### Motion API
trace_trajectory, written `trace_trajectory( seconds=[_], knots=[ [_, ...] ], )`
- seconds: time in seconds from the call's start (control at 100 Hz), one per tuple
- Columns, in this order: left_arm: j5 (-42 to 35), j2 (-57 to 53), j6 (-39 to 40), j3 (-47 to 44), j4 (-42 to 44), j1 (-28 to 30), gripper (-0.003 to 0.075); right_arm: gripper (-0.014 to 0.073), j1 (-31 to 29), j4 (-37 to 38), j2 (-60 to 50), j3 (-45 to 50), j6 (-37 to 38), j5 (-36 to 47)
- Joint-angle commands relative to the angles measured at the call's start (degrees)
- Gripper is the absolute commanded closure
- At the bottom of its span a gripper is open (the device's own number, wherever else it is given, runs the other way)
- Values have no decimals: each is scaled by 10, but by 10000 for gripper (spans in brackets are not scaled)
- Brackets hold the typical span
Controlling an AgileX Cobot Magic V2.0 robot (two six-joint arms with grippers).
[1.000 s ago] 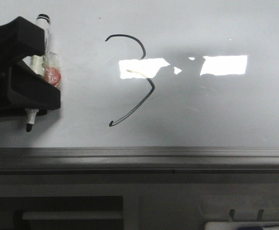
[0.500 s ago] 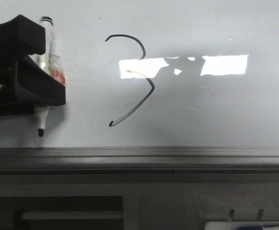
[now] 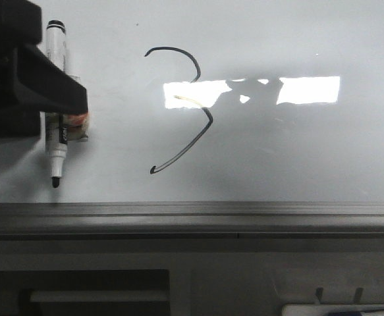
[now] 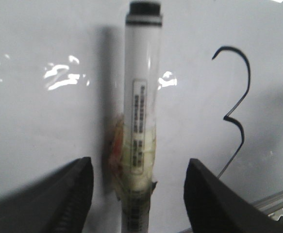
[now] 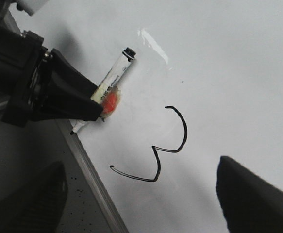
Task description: Write number 3 on whiteboard
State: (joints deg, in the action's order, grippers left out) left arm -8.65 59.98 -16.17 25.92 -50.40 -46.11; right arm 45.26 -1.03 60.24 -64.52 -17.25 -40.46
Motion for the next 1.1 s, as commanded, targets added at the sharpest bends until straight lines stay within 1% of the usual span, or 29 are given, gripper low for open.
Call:
trace_trajectory(
  seconds=[0.0, 0.04, 0.1, 0.11, 0.12, 0.13, 0.16, 0.18, 0.21, 0.22, 0.24, 0.27, 0.29, 0.44, 0.62, 0.69, 0.76, 0.91, 1.09],
  knots=[
    [-33, -37, -5, 13, 31, 2, 333, 141, -5, 0, -15, -15, 4, 28],
    [-26, -51, -6, 13, 46, 2, 340, 219, -5, 0, -19, -15, 11, 27],
    [-18, -73, -8, 13, 47, 2, 381, 409, -5, 0, -21, -15, 16, 23],
    [-17, -76, -9, 13, 47, 2, 397, 432, -5, 0, -24, -15, 16, 24],
    [-15, -81, -11, 13, 47, 2, 406, 479, -5, 1, -26, -15, 16, 22],
    [-15, -83, -12, 12, 47, 2, 426, 503, -5, 1, -28, -15, 16, 22],
    [-13, -93, -17, 11, 47, 2, 472, 616, -5, 2, -33, -13, 16, 21],
    [-12, -102, -17, 10, 47, 2, 513, 659, -5, 2, -34, -12, 16, 21],
    [-12, -113, -17, 8, 47, 2, 571, 651, -5, 4, -40, -11, 21, 22],
    [-12, -119, -17, 7, 49, 2, 601, 649, -5, 4, -44, -11, 21, 23],
    [-12, -127, -18, 6, 53, 2, 633, 645, -5, 4, -47, -8, 21, 25],
    [-12, -139, -18, 2, 61, 2, 711, 640, -5, 5, -57, -4, 21, 31],
    [-12, -147, -18, 0, 68, 2, 741, 640, -5, 5, -63, 1, 21, 38],
    [-15, -204, -19, -17, 100, 2, 741, 640, -5, 10, -128, 60, 21, 113],
    [-37, -272, -19, -54, 182, 2, 741, 640, -5, 10, -247, 187, 21, 235],
    [-61, -297, -19, -75, 193, 2, 741, 640, -5, 10, -297, 238, 21, 265],
    [-76, -324, -19, -95, 193, 2, 741, 640, -5, 10, -345, 283, 21, 274],
    [-77, -360, -19, -126, 211, 2, 741, 640, -5, 10, -436, 367, 21, 274],
    [-76, -371, -19, -135, 262, 2, 741, 641, -5, 10, -510, 423, 21, 274]
  ],
)
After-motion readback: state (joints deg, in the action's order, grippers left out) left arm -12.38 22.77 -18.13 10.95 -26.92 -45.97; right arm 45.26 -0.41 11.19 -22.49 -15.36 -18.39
